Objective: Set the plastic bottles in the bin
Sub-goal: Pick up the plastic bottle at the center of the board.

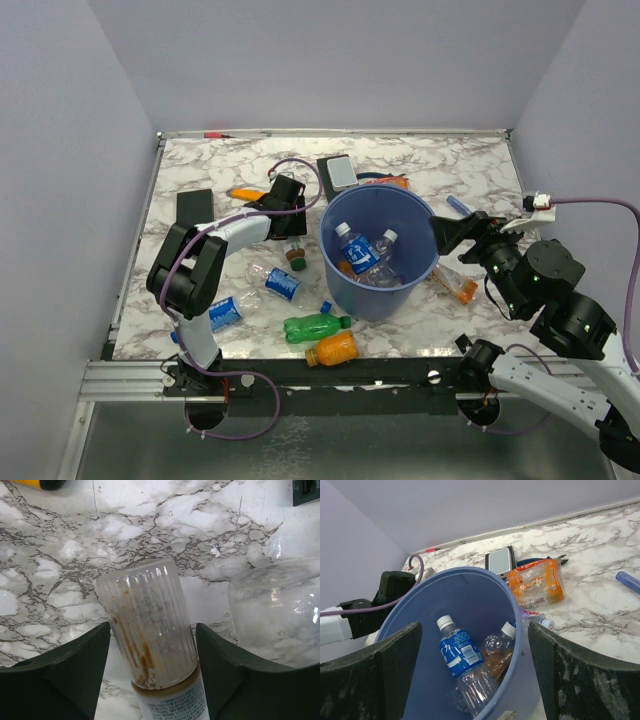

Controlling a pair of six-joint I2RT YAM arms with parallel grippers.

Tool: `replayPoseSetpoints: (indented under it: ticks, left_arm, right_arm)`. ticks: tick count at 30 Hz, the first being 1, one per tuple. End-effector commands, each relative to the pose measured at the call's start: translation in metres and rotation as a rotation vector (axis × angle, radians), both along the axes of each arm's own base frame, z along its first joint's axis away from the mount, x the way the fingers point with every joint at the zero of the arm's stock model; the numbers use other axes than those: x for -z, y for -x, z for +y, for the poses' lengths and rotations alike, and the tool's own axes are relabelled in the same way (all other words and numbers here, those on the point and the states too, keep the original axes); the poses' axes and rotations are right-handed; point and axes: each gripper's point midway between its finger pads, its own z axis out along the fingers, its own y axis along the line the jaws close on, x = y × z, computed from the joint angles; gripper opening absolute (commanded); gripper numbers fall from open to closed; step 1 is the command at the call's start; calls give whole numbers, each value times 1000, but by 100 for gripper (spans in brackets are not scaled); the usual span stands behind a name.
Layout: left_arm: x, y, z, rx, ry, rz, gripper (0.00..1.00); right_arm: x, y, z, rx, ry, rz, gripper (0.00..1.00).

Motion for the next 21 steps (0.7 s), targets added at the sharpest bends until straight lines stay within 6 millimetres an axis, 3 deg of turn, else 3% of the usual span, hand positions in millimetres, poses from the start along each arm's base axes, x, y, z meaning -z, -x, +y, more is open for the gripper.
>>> replayPoseSetpoints:
  ticks: [1,4,7,10,12,17,21]
  left_arm:
    - [9,2,5,-10,-23,16,66]
    - [6,2,1,-8,12,-2,47]
    - [-5,3,6,-34,22,-39,37]
    - [-43,-4,14,-72,26,-141,33]
    - [-89,-13,21,-110,49,-252,30]
    - [-261,-19,41,-195,151,-631,25]
    - [-386,2,26,-67,359,-929,25]
  right_arm:
    - [3,3,-3,1,-14,5,91]
    - [2,5,-2,-9,-20,4,91]
    - [-2,8,3,-41,-32,0,90]
    - [-9,9,10,-76,-33,-4,90]
    - [-18,9,14,-100,-36,-14,90]
    - [-54,10,29,-169,-63,-77,91]
    - [-100,12,49,-257,-133,-152,90]
